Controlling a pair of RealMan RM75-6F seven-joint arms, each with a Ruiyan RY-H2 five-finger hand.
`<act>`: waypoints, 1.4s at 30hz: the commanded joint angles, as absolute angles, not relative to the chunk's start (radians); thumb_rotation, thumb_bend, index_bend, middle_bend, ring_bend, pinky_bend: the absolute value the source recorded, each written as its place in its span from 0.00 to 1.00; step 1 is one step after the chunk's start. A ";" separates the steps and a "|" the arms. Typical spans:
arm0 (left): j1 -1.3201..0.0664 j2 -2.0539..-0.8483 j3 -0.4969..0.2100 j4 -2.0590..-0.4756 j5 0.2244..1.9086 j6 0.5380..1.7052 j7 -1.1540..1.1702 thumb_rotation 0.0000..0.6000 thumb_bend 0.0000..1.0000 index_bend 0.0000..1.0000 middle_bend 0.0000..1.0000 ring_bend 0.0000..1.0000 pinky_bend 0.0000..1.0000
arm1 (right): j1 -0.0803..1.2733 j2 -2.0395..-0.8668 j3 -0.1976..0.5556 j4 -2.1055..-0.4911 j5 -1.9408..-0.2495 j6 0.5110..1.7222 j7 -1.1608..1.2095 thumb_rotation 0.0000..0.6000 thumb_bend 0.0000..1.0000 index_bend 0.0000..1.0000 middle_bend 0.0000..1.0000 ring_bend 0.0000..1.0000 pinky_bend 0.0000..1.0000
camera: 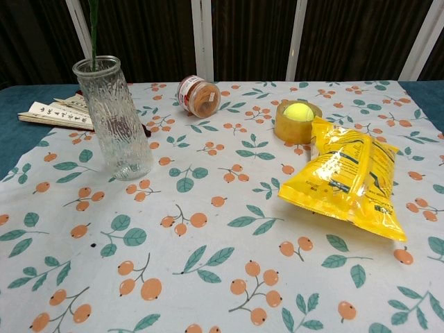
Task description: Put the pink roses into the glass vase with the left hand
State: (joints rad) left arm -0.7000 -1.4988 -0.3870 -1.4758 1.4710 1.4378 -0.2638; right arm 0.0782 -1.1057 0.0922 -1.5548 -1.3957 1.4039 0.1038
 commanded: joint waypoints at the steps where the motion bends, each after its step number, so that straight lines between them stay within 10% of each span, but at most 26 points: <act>1: -0.693 -1.505 -0.371 -1.471 1.486 1.450 -0.282 1.00 0.50 0.43 0.53 0.12 0.10 | 0.078 -1.105 0.093 -1.553 -1.396 1.404 0.108 1.00 0.22 0.10 0.02 0.02 0.00; 26: -0.626 -1.358 -0.240 -1.465 1.438 1.289 -0.280 1.00 0.28 0.19 0.19 0.00 0.00 | 0.076 -1.098 0.094 -1.564 -1.392 1.400 0.118 1.00 0.22 0.10 0.02 0.02 0.00; 42: -0.565 -1.123 -0.220 -1.683 1.238 1.157 -0.053 1.00 0.28 0.13 0.17 0.00 0.00 | 0.077 -1.103 0.090 -1.567 -1.401 1.402 0.111 1.00 0.22 0.10 0.02 0.02 0.00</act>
